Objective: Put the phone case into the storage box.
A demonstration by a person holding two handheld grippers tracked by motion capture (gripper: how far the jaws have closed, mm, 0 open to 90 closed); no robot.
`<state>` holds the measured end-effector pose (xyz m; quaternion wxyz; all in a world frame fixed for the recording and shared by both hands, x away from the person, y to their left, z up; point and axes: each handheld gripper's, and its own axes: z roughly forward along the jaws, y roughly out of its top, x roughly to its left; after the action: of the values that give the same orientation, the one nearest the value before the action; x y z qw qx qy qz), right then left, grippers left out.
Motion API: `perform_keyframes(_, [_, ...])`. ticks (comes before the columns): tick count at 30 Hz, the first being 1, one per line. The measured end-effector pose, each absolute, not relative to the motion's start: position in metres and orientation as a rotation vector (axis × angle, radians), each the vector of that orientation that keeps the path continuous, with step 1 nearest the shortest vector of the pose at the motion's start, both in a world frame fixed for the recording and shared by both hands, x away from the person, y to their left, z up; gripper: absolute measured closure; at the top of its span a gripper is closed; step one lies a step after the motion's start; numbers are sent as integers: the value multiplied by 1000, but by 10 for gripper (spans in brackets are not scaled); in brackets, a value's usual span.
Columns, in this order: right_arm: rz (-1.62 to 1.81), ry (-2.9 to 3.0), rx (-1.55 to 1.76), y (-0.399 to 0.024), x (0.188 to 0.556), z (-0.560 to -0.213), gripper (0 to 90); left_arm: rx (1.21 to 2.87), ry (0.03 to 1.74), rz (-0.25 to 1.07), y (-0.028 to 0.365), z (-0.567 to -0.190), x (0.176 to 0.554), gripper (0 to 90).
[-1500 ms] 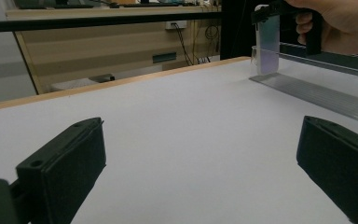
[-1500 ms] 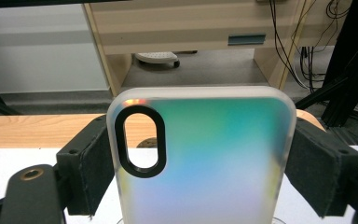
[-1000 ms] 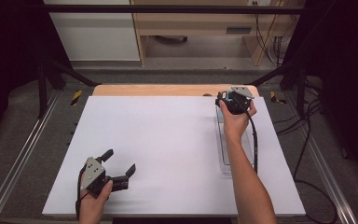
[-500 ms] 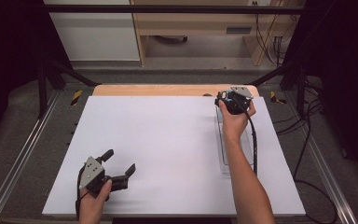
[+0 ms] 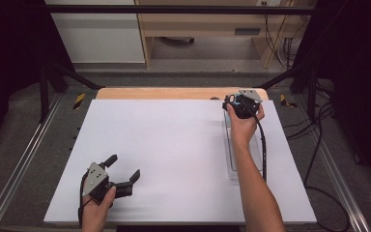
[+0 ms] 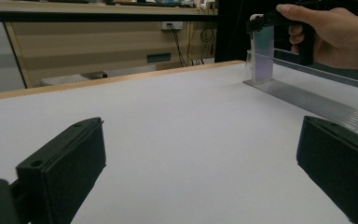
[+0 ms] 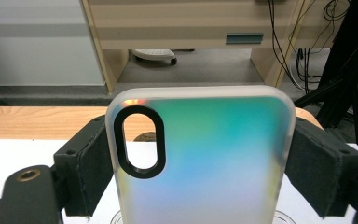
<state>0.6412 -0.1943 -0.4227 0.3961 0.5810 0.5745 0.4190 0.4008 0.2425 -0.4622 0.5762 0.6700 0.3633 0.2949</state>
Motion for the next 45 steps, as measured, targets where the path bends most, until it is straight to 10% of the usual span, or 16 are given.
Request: perform_keyframes(45, [1039,1509,1468,-199,642,-426,103,1570,854,684,243,-462,401,9])
